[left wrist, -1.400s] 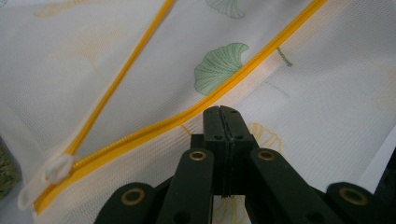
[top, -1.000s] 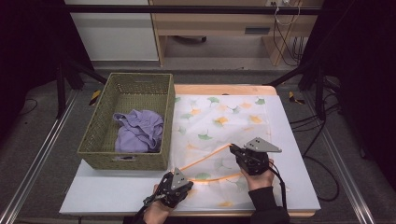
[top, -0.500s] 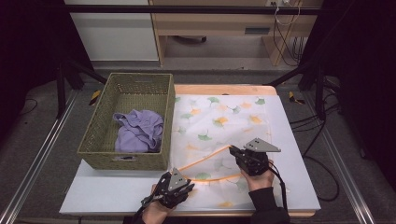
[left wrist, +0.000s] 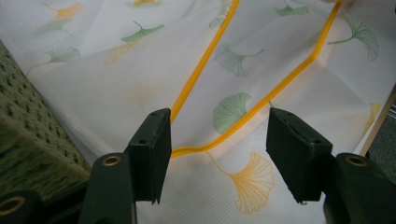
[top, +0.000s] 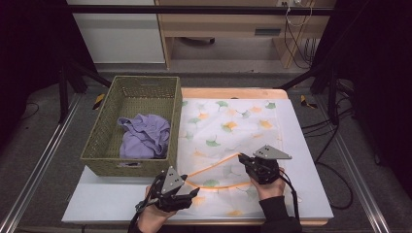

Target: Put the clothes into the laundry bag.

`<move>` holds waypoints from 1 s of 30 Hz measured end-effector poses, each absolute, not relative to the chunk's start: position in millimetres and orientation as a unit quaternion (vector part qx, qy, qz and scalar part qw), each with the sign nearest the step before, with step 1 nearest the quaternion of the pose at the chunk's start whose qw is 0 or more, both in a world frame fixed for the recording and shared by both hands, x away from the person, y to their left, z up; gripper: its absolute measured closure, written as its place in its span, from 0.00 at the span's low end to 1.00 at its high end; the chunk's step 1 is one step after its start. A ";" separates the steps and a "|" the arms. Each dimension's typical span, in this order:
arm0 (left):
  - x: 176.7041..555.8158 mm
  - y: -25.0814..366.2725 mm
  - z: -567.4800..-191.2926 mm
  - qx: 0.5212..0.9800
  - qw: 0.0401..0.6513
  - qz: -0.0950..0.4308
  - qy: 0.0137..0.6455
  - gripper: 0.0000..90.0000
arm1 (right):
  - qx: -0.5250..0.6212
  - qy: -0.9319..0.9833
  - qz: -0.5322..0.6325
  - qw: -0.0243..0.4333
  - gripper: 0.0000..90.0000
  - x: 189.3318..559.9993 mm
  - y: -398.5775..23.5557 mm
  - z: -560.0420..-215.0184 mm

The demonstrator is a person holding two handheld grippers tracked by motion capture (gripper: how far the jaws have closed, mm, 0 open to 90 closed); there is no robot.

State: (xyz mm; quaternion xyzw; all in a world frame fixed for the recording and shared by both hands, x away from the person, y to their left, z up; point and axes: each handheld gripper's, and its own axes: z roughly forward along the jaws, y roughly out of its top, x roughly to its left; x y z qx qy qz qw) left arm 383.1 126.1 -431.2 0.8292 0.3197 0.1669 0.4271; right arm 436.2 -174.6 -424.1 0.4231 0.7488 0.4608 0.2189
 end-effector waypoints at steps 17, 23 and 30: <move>395.4 165.0 -387.9 0.799 0.458 0.193 0.338 0.35 | 0.423 0.748 0.465 0.213 0.98 435.6 -176.0 -424.3; 401.0 175.1 -378.5 0.794 0.459 0.200 0.344 0.34 | 0.423 0.748 0.466 0.213 0.98 435.7 -175.8 -424.4; 410.4 184.7 -370.0 0.789 0.458 0.212 0.350 0.32 | 0.423 0.748 0.465 0.213 0.98 435.8 -175.7 -424.5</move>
